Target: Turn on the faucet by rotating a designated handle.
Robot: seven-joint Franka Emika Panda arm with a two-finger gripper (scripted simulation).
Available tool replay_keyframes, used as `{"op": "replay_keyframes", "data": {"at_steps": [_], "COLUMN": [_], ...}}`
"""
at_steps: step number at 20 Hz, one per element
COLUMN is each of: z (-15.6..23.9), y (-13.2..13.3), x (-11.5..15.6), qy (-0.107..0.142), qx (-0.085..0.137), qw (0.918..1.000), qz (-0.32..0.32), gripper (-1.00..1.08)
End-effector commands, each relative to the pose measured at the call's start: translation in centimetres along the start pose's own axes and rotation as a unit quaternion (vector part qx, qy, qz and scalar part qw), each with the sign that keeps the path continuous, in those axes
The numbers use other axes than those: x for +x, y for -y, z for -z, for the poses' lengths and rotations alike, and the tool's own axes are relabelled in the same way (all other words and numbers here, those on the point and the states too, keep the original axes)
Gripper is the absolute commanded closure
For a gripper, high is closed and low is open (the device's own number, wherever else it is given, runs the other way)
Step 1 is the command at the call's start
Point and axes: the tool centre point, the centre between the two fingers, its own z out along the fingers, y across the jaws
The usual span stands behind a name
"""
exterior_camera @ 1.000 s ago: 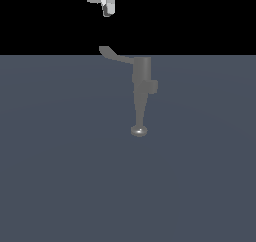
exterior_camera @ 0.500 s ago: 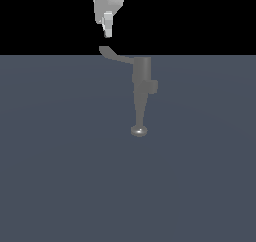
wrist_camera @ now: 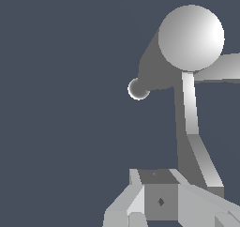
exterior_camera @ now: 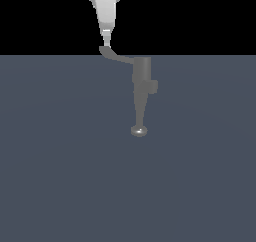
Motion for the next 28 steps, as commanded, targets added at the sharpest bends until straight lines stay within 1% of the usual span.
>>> {"op": "replay_keyframes", "data": {"at_steps": [1,11,28], "z": [-0.5,-0.9,-0.9], "y": [0.4,0.8,-4.2], "x": [-0.1,-0.1,-0.2], "qy": [0.002,0.003,0.003], "qx": [0.001,0.002,0.002], "qw": [0.9999,0.9997,0.9997], "qz": [-0.012,-0.023,-0.023], "gripper": [1.08,1.08,1.08]}}
